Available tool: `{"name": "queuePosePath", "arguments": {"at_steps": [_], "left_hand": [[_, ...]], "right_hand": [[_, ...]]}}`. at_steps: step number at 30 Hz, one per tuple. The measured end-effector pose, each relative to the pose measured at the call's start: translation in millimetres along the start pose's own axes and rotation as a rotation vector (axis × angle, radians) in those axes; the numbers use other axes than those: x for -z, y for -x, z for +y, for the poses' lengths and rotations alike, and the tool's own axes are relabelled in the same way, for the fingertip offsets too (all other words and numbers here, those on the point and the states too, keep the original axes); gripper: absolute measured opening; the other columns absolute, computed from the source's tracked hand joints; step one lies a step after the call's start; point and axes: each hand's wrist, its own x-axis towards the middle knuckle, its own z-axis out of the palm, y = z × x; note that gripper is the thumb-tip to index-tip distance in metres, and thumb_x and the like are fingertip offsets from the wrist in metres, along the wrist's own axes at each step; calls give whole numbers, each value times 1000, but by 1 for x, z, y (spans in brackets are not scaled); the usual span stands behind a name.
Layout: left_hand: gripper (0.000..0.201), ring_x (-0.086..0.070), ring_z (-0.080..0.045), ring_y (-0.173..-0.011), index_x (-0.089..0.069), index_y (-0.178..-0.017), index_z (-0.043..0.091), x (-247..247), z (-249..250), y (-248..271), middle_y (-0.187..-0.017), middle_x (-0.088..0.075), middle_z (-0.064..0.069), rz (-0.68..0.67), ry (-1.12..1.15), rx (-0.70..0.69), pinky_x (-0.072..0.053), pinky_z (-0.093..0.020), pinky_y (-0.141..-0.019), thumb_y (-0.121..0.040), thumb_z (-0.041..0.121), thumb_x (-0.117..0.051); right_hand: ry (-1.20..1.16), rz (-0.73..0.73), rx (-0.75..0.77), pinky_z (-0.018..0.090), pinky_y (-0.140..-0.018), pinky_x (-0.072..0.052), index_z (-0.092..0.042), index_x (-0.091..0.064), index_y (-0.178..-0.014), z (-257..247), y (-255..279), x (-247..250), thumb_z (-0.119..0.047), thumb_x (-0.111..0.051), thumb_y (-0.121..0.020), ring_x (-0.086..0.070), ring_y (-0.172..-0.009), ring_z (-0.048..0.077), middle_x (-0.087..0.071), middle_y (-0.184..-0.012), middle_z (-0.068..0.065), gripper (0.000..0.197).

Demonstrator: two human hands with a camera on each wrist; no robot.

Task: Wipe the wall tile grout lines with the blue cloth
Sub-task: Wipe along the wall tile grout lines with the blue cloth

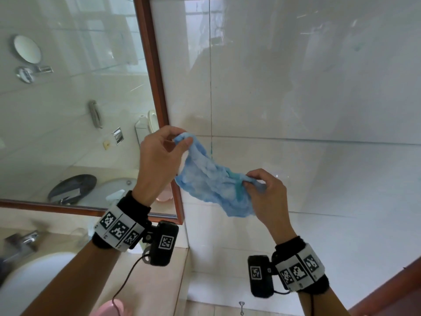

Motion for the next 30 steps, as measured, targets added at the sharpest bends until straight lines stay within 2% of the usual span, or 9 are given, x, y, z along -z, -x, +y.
{"name": "queuePosePath", "arguments": {"at_steps": [3,6,9,11,14,18,23,27,30], "left_hand": [[6,-70,-1,-72,-77,-99,13,9,-19,-8,-90,-76,10,87,-24,45,-61,-29,-77,-95,17,-75],[5,-75,-12,-78,-74,-101,13,3,-36,-3,-92,-76,3,103,40,162,-64,-44,-79,-98,17,-71],[7,-74,-15,-76,-70,-102,12,-7,-40,8,-90,-73,1,81,80,196,-65,-42,-75,-100,18,-68],[7,-73,-22,-77,-69,-99,13,-10,-47,13,-89,-72,-3,17,90,248,-64,-44,-74,-100,20,-68],[3,-71,-29,-82,-70,-90,15,-8,-63,19,-87,-72,-6,-208,-82,366,-57,-42,-73,-93,17,-70],[5,-71,-11,-86,-72,-90,23,-12,-74,38,-91,-74,6,-709,-292,448,-55,-29,-79,-93,21,-75],[65,-49,7,-135,-50,-148,36,-25,-69,59,-144,-55,26,-1073,34,379,-46,-15,-107,-92,22,-81],[34,-65,-13,-124,-69,-127,9,-36,-66,71,-129,-73,2,-1247,128,394,-46,-31,-115,-94,12,-77],[17,-68,-15,-92,-64,-105,0,-40,-63,75,-99,-73,-1,-1235,173,400,-54,-28,-90,-98,12,-73]], "right_hand": [[111,-9,35,6,-80,-42,-17,-73,-89,6,-4,11,-2,-71,-90,-63,-88,2,-70,-91,-5,15],[171,-78,-6,6,-76,-42,-20,-74,-87,12,-8,12,-6,-74,-89,-64,-84,0,-73,-90,-8,14],[105,-314,-242,20,-72,-50,-23,-75,-86,16,-6,6,-8,-78,-87,-71,-81,13,-77,-86,-5,15],[70,-249,-194,22,-72,-52,-26,-75,-80,19,-2,1,-1,-76,-85,-72,-78,13,-77,-79,-7,26],[42,-114,-6,11,-77,-50,-24,-76,-80,11,2,-2,11,-66,-81,-71,-81,3,-76,-81,-13,37],[58,-297,183,13,-81,-54,-21,-78,-87,-6,0,-1,17,-59,-84,-72,-89,2,-77,-94,-11,43],[192,-664,257,12,-80,-49,-13,-79,-104,-29,-3,-1,12,-65,-83,-71,-87,2,-78,-101,-8,36],[284,-744,177,9,-73,-47,-20,-75,-113,-38,-2,5,12,-60,-83,-65,-79,-6,-73,-107,-16,46],[367,-777,116,9,-63,-46,-24,-72,-114,-32,-7,16,12,-58,-84,-61,-74,-6,-70,-110,-13,49]]}}
